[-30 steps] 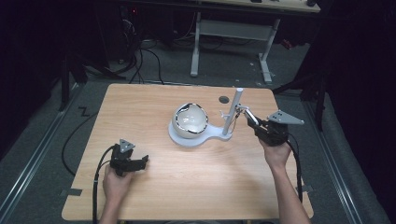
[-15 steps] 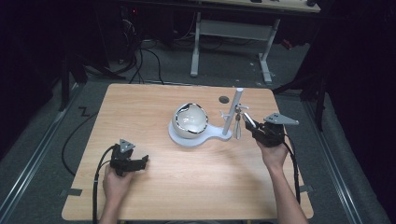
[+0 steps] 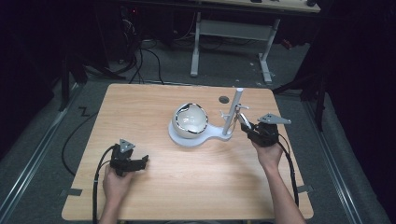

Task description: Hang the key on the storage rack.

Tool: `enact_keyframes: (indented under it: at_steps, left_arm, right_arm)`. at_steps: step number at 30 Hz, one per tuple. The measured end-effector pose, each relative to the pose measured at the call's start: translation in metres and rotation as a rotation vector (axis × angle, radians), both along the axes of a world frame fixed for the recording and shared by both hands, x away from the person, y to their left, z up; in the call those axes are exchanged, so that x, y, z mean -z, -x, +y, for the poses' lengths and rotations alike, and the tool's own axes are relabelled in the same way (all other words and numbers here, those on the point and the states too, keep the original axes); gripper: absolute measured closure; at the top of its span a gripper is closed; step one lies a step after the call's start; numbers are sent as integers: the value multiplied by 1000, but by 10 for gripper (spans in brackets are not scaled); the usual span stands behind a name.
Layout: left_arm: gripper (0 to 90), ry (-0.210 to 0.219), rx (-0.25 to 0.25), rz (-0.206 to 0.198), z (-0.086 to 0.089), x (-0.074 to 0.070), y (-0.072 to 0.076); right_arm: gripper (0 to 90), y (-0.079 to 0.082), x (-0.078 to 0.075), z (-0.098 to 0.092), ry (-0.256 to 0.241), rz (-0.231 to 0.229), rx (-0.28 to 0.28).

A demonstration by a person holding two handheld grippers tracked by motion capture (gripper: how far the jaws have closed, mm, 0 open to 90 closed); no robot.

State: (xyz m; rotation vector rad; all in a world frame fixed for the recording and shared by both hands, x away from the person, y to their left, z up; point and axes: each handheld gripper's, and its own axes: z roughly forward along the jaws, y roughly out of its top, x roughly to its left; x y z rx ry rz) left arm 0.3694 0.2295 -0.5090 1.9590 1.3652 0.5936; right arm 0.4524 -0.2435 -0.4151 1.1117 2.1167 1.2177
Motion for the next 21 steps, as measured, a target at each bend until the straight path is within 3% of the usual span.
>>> enact_keyframes:
  at_steps: [10, 21]
  left_arm:
    - [177, 0, 0, 0, 0, 0, 0]
    - [177, 0, 0, 0, 0, 0, 0]
  right_arm:
    - [739, -6, 14, 5, 12, 41, 11]
    - [695, -8, 19, 7, 8, 46, 24]
